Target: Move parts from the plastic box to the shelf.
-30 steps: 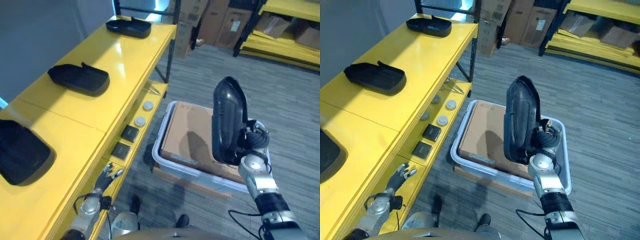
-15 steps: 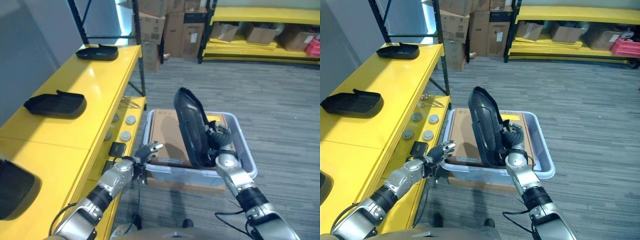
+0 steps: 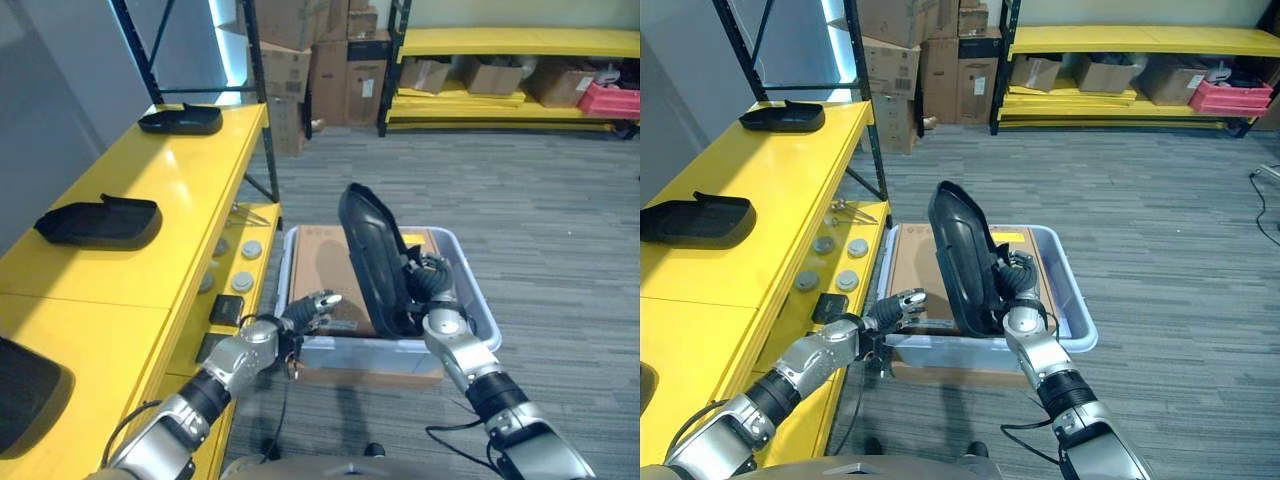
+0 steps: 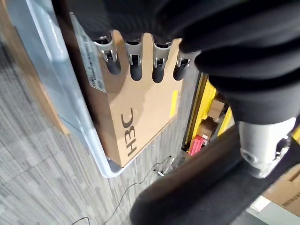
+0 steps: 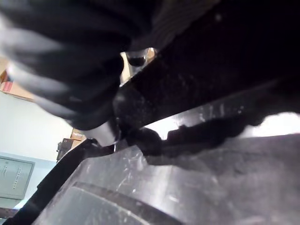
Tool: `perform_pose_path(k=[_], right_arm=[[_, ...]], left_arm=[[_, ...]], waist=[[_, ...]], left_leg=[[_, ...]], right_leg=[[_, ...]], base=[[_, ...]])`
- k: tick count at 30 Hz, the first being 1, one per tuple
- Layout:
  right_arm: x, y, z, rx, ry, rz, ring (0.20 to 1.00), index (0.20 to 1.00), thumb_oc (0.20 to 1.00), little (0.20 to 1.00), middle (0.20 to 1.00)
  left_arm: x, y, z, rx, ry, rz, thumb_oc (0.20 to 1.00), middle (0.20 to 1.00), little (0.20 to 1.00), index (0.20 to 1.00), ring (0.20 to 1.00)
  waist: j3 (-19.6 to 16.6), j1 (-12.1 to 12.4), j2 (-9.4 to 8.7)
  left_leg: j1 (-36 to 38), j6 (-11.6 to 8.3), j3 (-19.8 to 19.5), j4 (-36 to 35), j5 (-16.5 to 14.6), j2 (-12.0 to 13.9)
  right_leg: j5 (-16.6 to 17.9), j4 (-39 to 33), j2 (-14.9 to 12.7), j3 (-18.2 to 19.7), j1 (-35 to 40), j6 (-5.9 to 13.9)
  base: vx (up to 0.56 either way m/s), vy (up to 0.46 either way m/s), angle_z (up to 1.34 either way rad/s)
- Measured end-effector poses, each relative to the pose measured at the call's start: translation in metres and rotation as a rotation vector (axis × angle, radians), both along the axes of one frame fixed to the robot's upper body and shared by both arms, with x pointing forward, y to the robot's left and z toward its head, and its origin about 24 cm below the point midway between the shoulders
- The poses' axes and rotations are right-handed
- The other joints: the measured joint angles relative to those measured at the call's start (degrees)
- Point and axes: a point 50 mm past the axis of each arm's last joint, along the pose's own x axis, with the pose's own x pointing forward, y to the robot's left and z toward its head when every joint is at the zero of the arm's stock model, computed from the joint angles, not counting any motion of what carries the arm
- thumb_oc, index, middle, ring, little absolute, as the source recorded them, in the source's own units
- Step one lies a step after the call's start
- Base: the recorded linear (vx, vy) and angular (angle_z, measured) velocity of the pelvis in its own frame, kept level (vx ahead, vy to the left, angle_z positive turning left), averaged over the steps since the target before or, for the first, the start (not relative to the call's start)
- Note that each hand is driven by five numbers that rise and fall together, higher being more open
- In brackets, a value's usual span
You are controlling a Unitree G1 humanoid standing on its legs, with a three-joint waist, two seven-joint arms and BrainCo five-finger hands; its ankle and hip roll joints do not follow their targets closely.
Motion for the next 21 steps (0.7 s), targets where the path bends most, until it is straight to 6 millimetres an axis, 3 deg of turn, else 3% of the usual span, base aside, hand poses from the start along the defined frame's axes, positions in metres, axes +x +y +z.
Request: perform_pose_path(k=[10,21], right_arm=[[-0.007,0.031,-0.023,-0.006,0.12,0.131,0.2,0.2,0.2,0.2,0.2],[-0.009,0.037,-0.027,0.002,0.146,0.137,0.2,0.2,0.2,0.2,0.2]], left_arm=[[-0.002,-0.009,0.008,-0.073,0.008,-0.023,1.0,1.0,1.0,1.0,1.0],[-0.008,-0.017,0.004,0.006,-0.008,-0.11,1.0,1.0,1.0,1.0,1.0]], waist=[[-0.3,0.3,-0.1],[-1.0,0.1,-0.2]], left_leg=[[0.7,0.25,0.3,-0.3,-0.4,0.0],[0.9,0.04,0.6,0.0,-0.2,0.0]], right_leg=[[0.1,0.0,0.0,0.7,0.3,-0.08],[0.1,0.0,0.0,1.0,0.2,-0.06]], base=[[0.02,0.009,-0.03],[0.02,0.003,-0.01]])
